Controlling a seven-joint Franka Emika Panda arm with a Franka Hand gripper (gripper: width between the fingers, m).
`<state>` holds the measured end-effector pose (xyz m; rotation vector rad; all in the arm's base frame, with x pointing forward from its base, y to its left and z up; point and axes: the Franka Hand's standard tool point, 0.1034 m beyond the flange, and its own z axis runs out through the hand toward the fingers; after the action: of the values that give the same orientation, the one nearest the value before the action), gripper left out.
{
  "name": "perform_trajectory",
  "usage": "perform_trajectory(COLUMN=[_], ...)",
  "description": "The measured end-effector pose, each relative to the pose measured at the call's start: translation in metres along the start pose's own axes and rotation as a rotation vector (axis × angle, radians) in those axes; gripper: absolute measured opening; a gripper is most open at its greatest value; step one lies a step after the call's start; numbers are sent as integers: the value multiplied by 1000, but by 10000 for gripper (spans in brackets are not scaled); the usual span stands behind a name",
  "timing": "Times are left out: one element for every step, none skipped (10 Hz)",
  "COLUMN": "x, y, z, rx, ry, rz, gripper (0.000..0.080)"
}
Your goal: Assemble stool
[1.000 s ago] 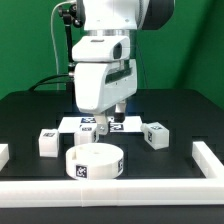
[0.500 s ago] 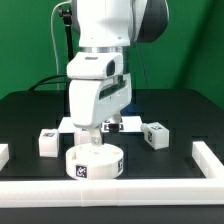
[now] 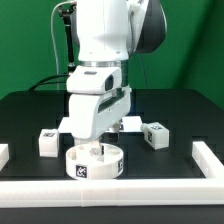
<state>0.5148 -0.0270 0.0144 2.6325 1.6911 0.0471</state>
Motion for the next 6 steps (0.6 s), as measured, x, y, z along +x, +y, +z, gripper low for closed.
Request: perform_trajectory(x=[0,0,0,0,0,0], y=[-1,-2,-2,-2,-2,-2], z=[2,2,2,2,2,2], rx=[3,4,4,4,4,4], ry=[-1,-1,-1,-1,-1,-1], rz=[2,1,2,2,2,2], gripper=[650,608,608,470,303,303])
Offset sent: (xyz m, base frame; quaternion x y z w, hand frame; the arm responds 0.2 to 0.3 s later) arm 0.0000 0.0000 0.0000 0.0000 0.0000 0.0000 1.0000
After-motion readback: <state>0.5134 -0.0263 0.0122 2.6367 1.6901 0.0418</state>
